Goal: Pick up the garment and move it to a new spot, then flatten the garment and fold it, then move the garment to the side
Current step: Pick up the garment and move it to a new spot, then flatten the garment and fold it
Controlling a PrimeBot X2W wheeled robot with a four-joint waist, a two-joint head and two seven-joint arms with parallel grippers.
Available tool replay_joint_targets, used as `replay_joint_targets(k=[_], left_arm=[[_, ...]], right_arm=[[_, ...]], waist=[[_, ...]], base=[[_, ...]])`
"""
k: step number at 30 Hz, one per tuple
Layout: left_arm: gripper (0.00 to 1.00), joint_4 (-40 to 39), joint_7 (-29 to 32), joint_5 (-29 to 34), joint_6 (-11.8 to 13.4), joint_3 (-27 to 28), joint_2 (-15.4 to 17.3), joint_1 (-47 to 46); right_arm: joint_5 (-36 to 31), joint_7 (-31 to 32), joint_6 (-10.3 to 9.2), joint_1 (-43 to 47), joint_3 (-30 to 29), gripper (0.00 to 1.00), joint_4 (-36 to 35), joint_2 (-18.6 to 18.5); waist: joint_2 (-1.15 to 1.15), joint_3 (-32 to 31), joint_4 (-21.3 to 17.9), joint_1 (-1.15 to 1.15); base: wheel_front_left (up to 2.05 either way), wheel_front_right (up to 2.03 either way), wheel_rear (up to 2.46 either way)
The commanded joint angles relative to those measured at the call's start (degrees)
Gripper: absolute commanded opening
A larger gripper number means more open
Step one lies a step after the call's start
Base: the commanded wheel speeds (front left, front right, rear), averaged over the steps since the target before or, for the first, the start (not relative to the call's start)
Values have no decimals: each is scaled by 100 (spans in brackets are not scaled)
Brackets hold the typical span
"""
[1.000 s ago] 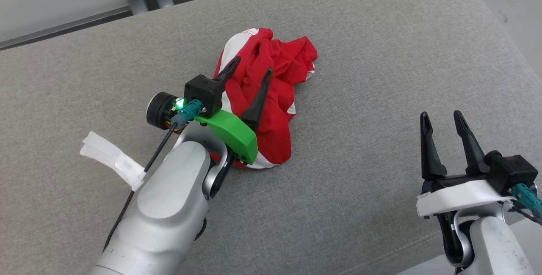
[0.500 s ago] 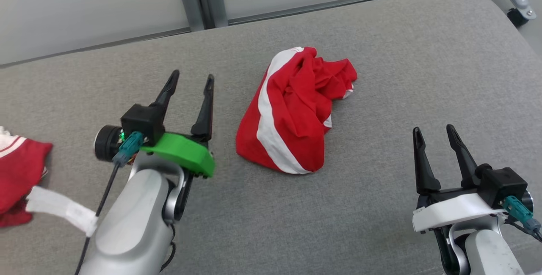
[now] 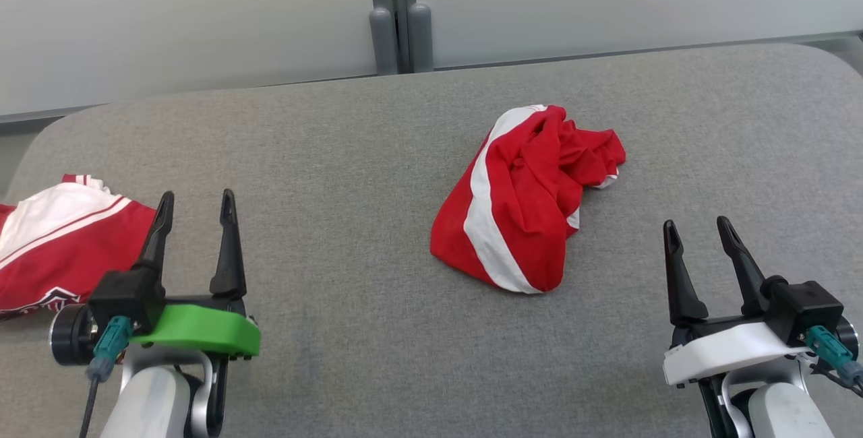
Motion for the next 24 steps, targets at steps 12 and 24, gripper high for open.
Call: replay_joint_targets(k=[12,24], left_arm=[[100,-583,-2,242,-199,498,-108,1082],[100,-500,-3,485,-504,718,-427,1294]], right_arm=[[-1,181,3,268,27,100,-195,-47],[87,332,3,466,172,100,-309,-112]], waist=[[0,-307,317,0],[0,-410,356,0]], base=[[0,0,0],[0,0,0]])
